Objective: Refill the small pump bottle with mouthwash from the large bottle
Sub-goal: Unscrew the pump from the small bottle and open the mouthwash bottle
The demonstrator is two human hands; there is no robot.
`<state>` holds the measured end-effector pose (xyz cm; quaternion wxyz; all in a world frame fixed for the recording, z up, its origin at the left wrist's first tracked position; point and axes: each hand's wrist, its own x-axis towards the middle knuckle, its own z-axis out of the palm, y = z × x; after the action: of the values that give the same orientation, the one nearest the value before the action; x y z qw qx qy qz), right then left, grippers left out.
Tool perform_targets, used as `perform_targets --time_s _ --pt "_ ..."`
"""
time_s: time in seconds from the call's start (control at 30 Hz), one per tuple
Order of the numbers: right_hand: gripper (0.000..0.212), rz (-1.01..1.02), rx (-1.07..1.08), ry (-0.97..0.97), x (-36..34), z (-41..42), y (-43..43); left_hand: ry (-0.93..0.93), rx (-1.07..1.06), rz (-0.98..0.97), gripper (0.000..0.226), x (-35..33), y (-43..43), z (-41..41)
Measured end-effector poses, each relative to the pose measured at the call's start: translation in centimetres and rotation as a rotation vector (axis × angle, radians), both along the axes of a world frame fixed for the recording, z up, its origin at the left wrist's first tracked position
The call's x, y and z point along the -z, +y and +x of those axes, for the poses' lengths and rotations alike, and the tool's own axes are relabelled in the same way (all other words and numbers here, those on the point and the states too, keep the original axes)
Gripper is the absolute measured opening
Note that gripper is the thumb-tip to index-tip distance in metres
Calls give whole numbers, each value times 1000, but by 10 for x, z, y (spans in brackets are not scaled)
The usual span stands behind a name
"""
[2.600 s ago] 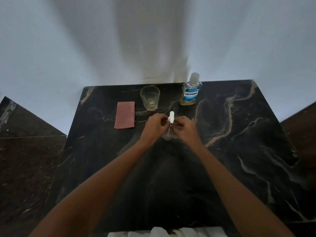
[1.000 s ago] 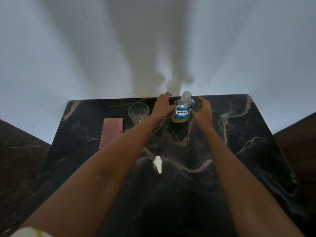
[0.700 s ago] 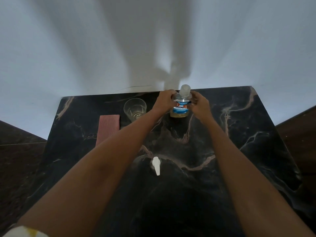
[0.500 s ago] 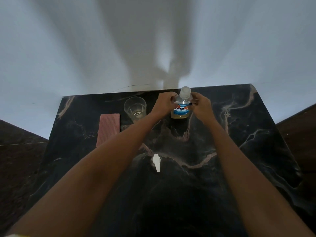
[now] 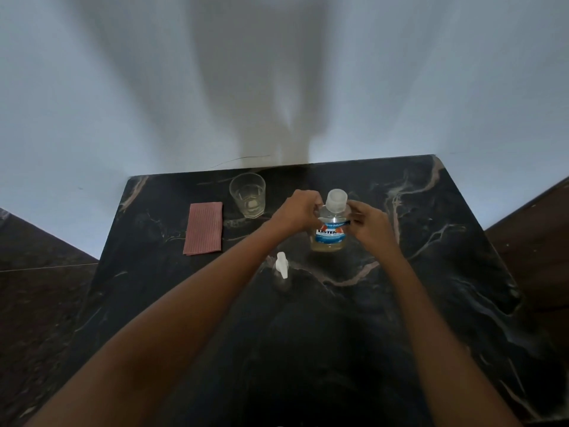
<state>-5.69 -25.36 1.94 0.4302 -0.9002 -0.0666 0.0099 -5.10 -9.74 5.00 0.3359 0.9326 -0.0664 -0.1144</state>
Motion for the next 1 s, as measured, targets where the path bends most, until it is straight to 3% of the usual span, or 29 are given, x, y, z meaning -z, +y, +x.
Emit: perform_targets --time_s 0.33,0.77,1.0 --pt "47 77 -40 40 -3 -59 -20 32 -40 77 32 -4 -29 -59" --pt "50 122 11 99 27 -88 -29 -95 -297 -233 34 45 -52 -116" --pt "52 150 37 142 35 -91 -28 -137 -319 -383 37 65 -48 -123"
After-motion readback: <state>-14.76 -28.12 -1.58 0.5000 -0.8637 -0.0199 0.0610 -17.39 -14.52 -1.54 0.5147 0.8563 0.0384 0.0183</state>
